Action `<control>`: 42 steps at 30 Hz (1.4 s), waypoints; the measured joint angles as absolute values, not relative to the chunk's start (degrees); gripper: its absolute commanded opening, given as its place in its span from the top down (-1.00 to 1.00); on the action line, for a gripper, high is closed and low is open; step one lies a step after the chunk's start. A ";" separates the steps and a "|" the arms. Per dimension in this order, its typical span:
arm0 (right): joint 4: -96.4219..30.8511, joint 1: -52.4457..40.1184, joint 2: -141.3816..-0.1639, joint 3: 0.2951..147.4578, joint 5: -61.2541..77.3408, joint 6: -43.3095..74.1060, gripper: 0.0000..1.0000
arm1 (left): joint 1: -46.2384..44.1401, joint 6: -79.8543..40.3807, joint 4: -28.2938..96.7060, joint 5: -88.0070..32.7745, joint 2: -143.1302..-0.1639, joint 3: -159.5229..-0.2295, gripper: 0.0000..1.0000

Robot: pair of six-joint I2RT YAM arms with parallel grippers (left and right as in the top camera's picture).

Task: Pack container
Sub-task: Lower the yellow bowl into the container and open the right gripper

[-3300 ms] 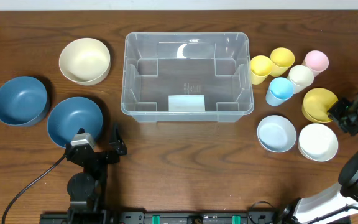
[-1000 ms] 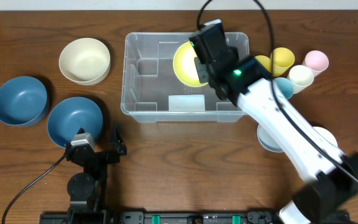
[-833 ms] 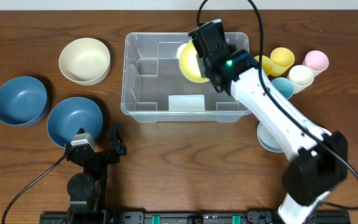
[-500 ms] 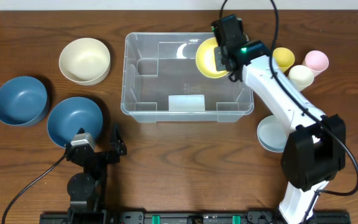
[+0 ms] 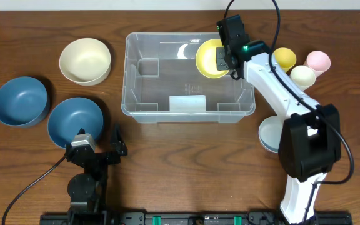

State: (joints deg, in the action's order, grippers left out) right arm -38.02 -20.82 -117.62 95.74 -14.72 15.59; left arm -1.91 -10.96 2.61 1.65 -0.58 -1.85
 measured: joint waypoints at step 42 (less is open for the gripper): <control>-50.94 -22.06 -117.89 107.68 -9.98 16.34 -0.18 | -1.91 -10.96 2.61 1.63 -0.58 -1.85 -0.96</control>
State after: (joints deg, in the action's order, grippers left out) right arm -50.94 -22.06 -117.89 107.68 -9.98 16.34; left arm -1.91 -10.96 2.61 1.63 -0.58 -1.85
